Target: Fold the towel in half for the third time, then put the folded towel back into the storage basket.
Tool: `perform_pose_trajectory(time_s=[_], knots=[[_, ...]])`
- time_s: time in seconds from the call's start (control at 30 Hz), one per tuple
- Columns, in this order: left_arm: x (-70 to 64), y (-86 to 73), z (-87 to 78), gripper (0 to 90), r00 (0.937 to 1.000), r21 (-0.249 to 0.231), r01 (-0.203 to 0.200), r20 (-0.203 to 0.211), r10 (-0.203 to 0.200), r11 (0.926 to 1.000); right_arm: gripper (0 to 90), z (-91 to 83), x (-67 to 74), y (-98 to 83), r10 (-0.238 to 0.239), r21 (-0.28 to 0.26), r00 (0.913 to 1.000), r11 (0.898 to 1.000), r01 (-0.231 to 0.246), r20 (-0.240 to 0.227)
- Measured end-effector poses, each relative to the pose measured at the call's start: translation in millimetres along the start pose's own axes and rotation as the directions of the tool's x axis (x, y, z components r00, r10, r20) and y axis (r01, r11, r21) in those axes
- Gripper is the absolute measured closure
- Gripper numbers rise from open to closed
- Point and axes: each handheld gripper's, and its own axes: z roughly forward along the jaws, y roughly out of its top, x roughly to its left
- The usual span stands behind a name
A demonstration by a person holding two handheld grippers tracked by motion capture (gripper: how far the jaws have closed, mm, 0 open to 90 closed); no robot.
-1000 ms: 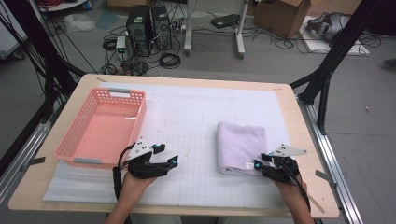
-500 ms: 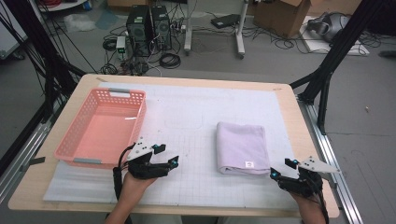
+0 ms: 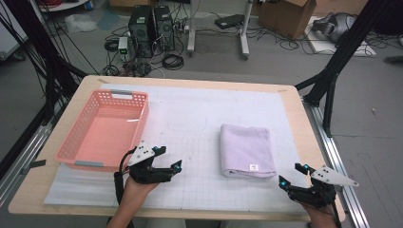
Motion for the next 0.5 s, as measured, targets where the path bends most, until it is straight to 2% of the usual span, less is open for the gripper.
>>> perform_pose_trajectory(time_s=[0.2,0.37,0.5], knots=[[0.9,0.1,-0.1,19.8,0.9999,0.0,0.008,0.008,-0.008,1.0,19.4,-2.0,-1.0,-0.7,0.008,-0.001,0.9999,1.0,-0.008,0.012],[1.4,0.8,-2.4,20.1,0.9997,-0.014,0.023,0.003,-0.023,0.9996,19.4,-0.5,-0.9,-1.0,0.009,0.004,1.0,1.0,-0.009,0.005],[2.0,1.0,-2.6,20.1,0.9998,-0.009,0.02,0.003,-0.02,0.9997,19.4,1.0,-0.1,-0.5,0.002,0.006,1.0,1.0,-0.002,-0.001]])
